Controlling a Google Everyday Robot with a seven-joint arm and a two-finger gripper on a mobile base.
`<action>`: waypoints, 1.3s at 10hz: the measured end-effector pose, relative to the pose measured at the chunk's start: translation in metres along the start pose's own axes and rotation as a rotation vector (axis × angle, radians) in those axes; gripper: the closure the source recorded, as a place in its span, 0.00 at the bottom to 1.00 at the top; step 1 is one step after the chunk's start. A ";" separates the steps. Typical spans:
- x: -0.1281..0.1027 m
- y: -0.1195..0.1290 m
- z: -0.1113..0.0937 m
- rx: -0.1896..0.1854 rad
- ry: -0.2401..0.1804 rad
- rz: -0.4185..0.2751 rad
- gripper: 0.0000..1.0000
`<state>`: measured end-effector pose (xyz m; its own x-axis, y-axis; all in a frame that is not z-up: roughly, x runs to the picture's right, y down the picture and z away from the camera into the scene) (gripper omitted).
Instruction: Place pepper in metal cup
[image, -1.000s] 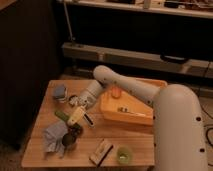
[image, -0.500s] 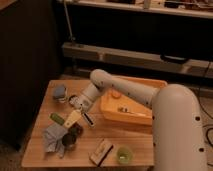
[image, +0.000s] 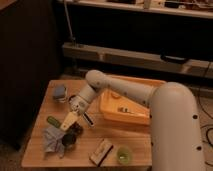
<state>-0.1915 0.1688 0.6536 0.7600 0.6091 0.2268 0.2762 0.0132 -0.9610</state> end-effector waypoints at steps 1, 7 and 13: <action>0.000 0.000 0.003 -0.007 0.005 0.002 1.00; 0.005 -0.003 0.015 -0.046 0.026 -0.012 1.00; 0.013 -0.004 0.021 -0.043 0.102 -0.091 1.00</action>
<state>-0.1948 0.1933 0.6571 0.7859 0.5232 0.3295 0.3700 0.0290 -0.9286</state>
